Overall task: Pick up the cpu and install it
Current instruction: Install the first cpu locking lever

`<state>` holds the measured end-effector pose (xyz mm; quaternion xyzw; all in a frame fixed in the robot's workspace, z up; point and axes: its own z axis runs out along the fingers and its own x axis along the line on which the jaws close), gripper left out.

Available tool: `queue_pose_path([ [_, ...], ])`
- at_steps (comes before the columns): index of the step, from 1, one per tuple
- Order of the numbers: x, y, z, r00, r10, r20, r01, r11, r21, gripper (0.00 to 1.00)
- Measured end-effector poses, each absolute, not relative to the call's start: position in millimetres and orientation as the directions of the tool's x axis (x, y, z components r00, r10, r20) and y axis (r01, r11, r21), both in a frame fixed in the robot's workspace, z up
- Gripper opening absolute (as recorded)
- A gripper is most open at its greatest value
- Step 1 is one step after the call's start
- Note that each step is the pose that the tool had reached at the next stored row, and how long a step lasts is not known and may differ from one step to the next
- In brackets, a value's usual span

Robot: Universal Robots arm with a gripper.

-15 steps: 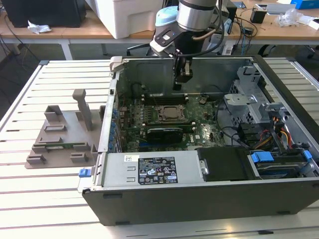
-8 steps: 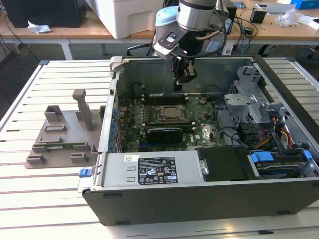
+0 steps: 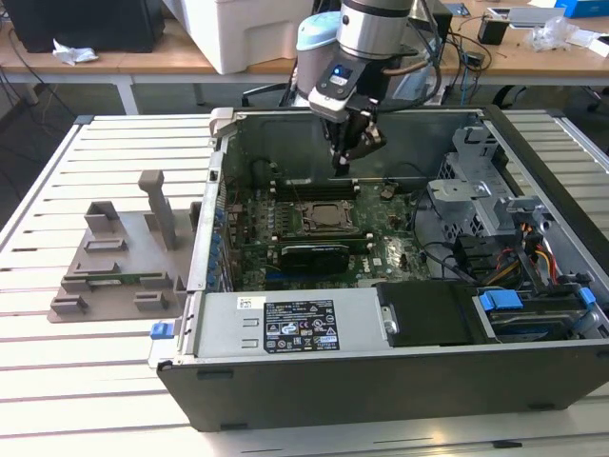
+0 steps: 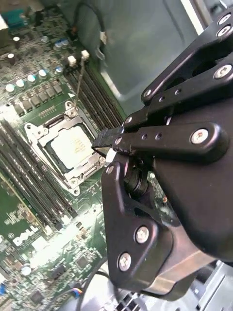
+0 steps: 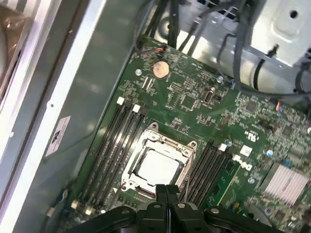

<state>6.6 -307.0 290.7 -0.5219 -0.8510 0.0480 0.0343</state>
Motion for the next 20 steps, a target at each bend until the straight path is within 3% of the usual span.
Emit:
queue_pose_path([
  [9, 6.6, -307.0, 290.7, -0.628, 0.778, 0.009, 0.772, 0.625, -0.117, 0.11],
  [20, 6.6, -307.0, 290.7, -0.748, 0.663, 0.009, 0.658, 0.744, -0.117, 0.11],
])
